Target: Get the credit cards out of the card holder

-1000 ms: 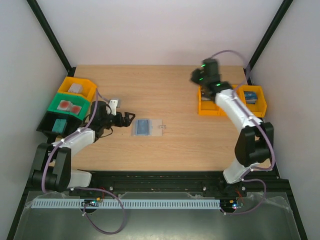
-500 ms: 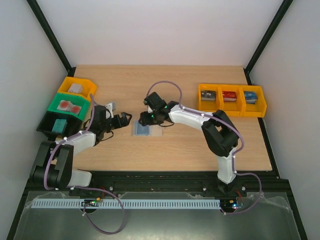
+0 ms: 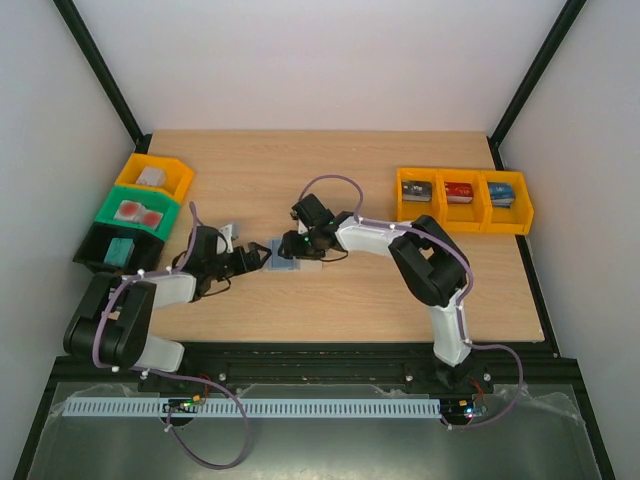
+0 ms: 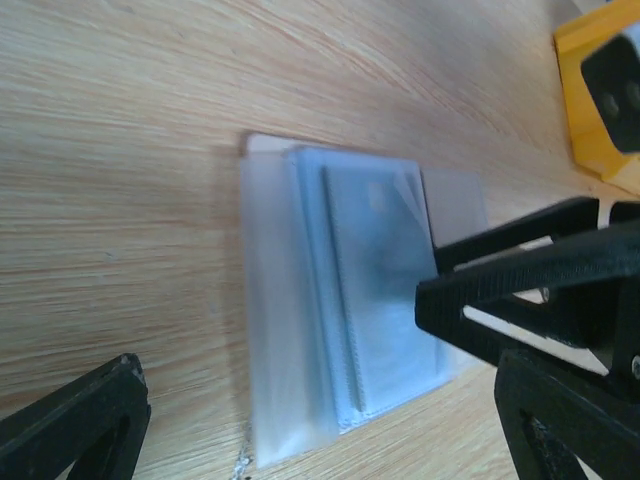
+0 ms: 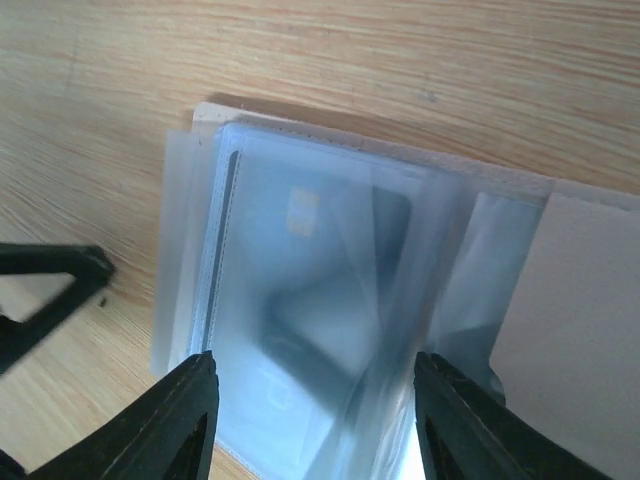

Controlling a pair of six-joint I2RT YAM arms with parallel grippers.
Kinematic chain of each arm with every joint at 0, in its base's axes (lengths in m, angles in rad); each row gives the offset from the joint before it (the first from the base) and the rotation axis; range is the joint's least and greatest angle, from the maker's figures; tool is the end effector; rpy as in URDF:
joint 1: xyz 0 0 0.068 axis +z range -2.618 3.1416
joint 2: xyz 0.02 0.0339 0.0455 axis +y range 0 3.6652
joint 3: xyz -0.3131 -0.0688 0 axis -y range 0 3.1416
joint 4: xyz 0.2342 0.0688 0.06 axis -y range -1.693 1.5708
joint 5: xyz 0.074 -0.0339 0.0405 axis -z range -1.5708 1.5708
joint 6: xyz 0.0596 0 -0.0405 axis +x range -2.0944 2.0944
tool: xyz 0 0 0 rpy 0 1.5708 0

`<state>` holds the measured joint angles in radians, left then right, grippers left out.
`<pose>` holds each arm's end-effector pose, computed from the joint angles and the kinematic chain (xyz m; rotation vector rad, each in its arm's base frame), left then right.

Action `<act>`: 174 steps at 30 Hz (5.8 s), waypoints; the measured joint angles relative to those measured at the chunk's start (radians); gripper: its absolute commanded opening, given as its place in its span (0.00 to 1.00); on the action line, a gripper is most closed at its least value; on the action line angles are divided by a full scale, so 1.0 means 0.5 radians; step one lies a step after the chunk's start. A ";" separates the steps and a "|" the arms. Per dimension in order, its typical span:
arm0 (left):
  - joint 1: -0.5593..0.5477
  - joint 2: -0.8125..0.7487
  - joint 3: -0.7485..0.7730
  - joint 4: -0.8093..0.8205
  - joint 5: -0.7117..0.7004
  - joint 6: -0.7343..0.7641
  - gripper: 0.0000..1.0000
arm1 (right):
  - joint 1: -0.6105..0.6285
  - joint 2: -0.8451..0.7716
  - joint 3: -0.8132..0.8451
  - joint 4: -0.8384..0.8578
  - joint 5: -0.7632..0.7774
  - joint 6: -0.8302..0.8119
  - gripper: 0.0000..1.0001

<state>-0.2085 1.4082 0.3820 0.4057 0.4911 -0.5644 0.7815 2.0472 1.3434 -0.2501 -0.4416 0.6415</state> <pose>0.2338 -0.0782 0.1796 -0.1131 2.2724 -0.9613 0.3050 0.3385 0.1816 -0.3910 2.7468 1.0462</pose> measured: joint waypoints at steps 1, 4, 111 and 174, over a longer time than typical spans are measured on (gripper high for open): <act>-0.007 0.028 0.000 0.021 0.026 -0.002 0.95 | -0.014 0.002 -0.017 0.053 -0.034 0.027 0.52; -0.023 0.109 0.005 0.107 0.092 -0.002 0.91 | -0.049 0.024 -0.049 0.200 -0.145 0.069 0.50; 0.354 -0.979 0.511 -0.676 0.835 1.186 0.96 | -0.232 -0.765 1.227 -0.706 -0.801 -1.334 0.02; -0.420 -1.176 0.130 0.660 -0.460 4.601 0.02 | -0.224 -0.954 0.547 0.108 -0.652 -0.163 0.99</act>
<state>-0.4187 0.8204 0.4469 0.7357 0.2611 1.7359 0.6693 1.5703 1.6169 -0.1963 -0.7673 0.5602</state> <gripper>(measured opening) 0.059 0.987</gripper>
